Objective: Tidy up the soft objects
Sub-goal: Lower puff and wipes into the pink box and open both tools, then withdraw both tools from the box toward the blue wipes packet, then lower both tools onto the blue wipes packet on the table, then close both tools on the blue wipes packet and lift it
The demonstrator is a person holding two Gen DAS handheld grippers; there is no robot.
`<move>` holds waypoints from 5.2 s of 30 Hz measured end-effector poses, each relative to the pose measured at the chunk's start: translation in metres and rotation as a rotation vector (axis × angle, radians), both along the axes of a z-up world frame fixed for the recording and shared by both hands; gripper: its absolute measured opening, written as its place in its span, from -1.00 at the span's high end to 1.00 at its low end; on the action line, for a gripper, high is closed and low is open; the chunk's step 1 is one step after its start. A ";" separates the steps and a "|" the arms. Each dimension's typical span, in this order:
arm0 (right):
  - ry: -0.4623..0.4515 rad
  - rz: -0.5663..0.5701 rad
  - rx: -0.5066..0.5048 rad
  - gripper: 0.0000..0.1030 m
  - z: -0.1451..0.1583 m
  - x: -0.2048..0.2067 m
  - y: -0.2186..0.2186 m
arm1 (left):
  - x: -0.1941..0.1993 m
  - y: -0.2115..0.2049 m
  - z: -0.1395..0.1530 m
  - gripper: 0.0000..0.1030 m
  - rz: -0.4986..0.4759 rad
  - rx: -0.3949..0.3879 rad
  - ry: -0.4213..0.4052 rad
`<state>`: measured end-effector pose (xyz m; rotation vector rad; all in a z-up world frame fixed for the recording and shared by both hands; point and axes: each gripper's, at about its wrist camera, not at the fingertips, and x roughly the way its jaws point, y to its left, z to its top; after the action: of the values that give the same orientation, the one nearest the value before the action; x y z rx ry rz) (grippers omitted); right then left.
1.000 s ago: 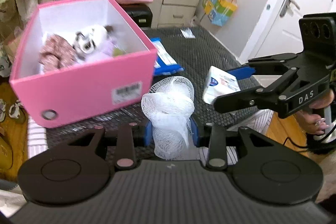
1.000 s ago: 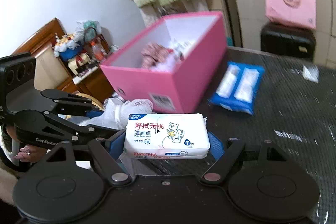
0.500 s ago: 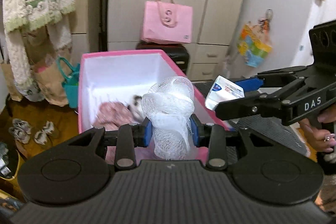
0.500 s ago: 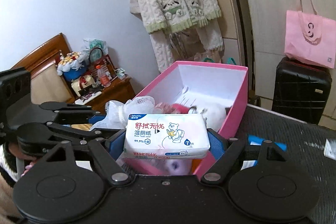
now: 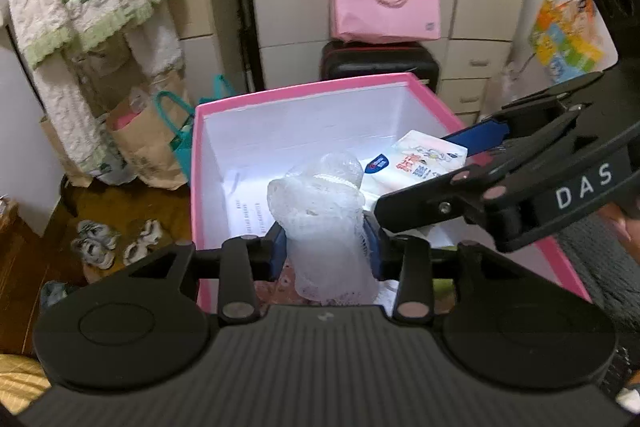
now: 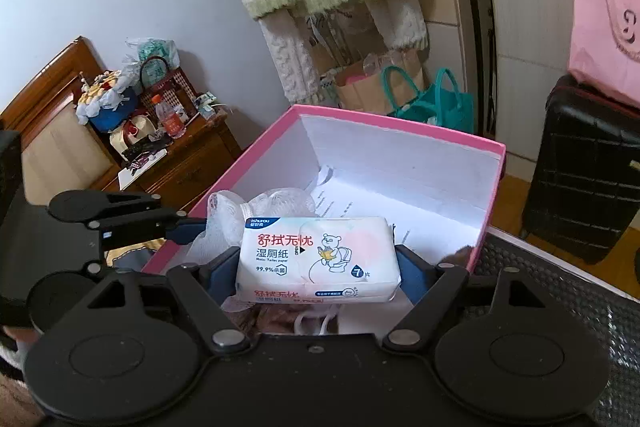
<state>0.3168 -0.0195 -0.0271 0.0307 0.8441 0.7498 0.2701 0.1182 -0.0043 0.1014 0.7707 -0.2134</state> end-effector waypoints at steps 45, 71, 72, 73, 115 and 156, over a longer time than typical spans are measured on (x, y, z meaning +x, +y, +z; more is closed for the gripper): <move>-0.287 0.033 -0.096 -0.75 0.077 -0.191 -0.089 | -0.176 -0.057 0.071 -0.58 -0.282 0.063 -0.148; -0.341 0.041 -0.070 -0.75 0.027 -0.133 -0.175 | -0.136 -0.181 0.007 -0.57 -0.243 -0.086 -0.109; -0.332 0.044 -0.070 -0.75 0.024 -0.128 -0.177 | -0.133 -0.185 0.004 -0.57 -0.235 -0.083 -0.106; -0.325 0.051 -0.071 -0.75 0.020 -0.123 -0.177 | -0.130 -0.188 0.001 -0.57 -0.210 -0.086 -0.108; -0.058 0.307 -0.036 -0.60 -0.084 0.039 -0.152 | -0.109 -0.234 -0.088 -0.28 0.269 -0.124 -0.147; 0.027 0.026 0.071 0.20 -0.100 -0.033 -0.242 | -0.103 -0.199 -0.116 0.03 0.310 -0.363 -0.083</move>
<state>0.2840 -0.2616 -0.1276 0.0940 0.8449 0.8052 0.1673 -0.0809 -0.1201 -0.3493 0.6448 -0.0513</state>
